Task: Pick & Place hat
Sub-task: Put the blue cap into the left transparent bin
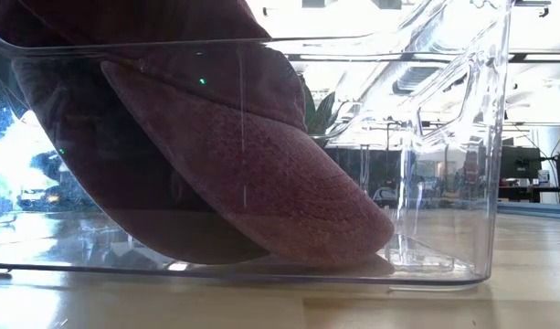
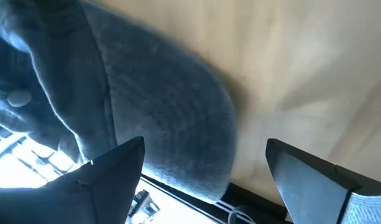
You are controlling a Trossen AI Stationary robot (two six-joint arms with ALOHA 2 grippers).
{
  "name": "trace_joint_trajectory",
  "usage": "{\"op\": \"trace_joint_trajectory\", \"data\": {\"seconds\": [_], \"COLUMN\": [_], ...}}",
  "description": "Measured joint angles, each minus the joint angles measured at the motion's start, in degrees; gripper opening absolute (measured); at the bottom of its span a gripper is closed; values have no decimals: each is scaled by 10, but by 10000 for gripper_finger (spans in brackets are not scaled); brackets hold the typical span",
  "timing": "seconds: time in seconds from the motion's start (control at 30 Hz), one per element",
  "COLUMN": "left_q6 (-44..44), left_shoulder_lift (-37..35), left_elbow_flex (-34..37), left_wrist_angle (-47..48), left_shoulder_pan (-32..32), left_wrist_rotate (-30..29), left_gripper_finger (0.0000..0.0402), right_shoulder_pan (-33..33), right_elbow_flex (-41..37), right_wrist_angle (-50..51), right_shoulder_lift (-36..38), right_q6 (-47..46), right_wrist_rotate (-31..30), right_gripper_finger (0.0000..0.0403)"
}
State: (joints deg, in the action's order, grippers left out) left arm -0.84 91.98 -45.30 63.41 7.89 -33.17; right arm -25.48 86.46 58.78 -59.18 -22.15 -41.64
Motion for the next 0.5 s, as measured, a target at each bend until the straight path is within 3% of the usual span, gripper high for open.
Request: {"op": "trace_joint_trajectory", "data": {"seconds": [0.27, 0.5], "left_q6": [1, 15], "left_shoulder_lift": [0, 0], "left_elbow_flex": [4, 4], "left_wrist_angle": [-3, 18], "left_shoulder_pan": [84, 94], "left_wrist_rotate": [-27, -114], "left_gripper_finger": [330, 327], "right_shoulder_pan": [0, 0], "right_elbow_flex": [0, 0], "right_wrist_angle": [0, 0], "right_shoulder_lift": [0, 0], "right_q6": [-4, -12], "right_wrist_rotate": [17, 39], "right_gripper_finger": [169, 170]}}
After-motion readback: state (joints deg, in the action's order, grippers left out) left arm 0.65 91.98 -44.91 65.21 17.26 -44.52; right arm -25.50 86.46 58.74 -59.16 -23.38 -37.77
